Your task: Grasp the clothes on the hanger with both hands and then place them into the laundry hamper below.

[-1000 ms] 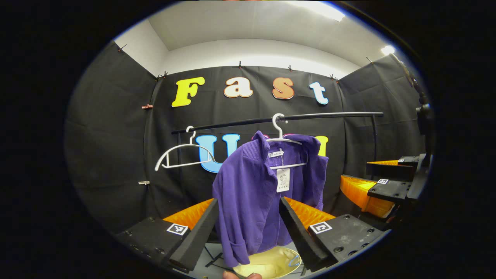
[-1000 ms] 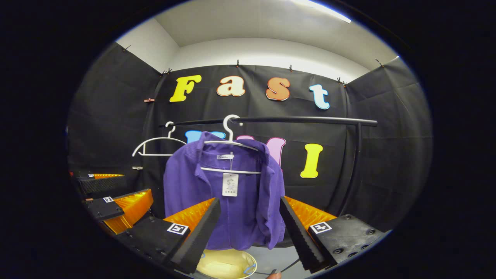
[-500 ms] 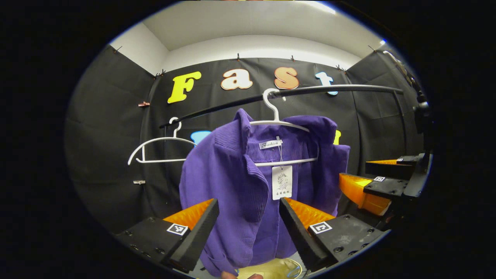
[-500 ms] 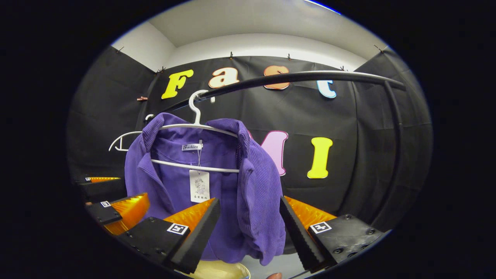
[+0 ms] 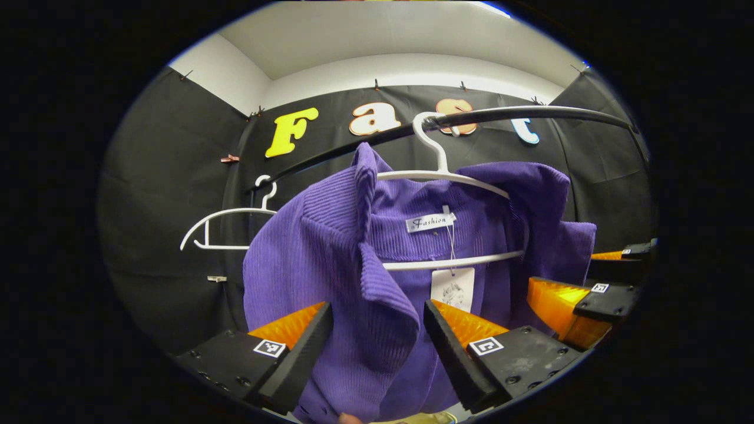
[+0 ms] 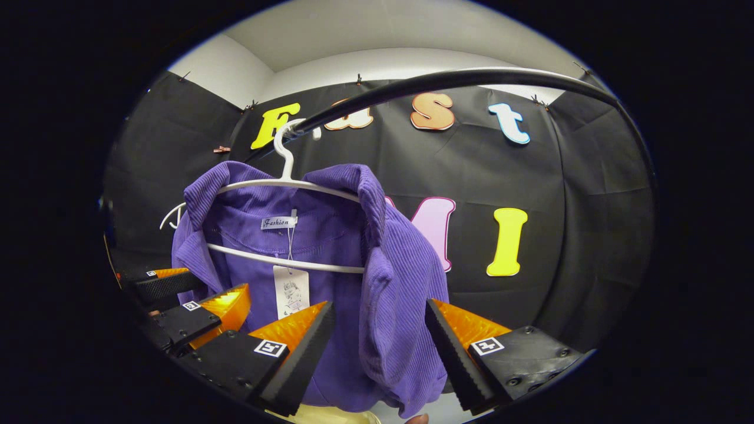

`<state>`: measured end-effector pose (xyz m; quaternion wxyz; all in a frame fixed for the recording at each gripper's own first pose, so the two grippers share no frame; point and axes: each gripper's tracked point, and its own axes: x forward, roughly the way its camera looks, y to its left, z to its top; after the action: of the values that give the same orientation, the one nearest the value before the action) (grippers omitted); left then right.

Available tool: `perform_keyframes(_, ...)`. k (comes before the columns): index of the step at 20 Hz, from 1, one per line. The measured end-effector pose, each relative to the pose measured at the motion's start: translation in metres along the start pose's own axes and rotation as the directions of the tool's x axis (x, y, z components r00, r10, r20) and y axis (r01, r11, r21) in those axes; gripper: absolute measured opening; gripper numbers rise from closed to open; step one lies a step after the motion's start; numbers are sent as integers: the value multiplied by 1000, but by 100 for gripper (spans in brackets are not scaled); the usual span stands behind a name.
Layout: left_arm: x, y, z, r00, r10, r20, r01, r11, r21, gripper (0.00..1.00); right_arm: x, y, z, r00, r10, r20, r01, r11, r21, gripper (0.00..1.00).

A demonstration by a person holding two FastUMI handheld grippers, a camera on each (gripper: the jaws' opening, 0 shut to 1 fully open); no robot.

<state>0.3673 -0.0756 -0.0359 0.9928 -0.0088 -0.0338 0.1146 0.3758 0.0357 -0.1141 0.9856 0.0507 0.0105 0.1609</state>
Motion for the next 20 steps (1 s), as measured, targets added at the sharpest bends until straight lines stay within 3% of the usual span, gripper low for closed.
perform_keyframes(2,4,2,-7,1000,12,-15,-12,1000,1,84,9,-4,-5,1000,-20,1,20,1000,-12,94)
perform_keyframes(4,5,9,-10,1000,16,-19,-16,1000,15,59,19,-11,-11,998,-60,-3,60,998,-9,86)
perform_keyframes(8,7,9,-11,998,-56,-34,56,998,13,10,22,-26,-10,991,-133,10,133,991,1,26)
perform_keyframes(9,5,14,-8,997,-60,-40,61,998,19,6,22,-28,-6,990,-138,20,138,990,25,12)
perform_keyframes(10,4,19,-5,997,-71,-37,73,997,32,6,19,-35,0,986,-161,33,160,987,24,10)
perform_keyframes(14,2,38,11,995,-91,-46,94,994,62,5,9,-55,39,966,-215,142,221,975,-26,10)
perform_keyframes(20,7,78,55,999,-48,-14,48,998,40,5,15,-77,64,935,-309,173,315,949,-8,10)
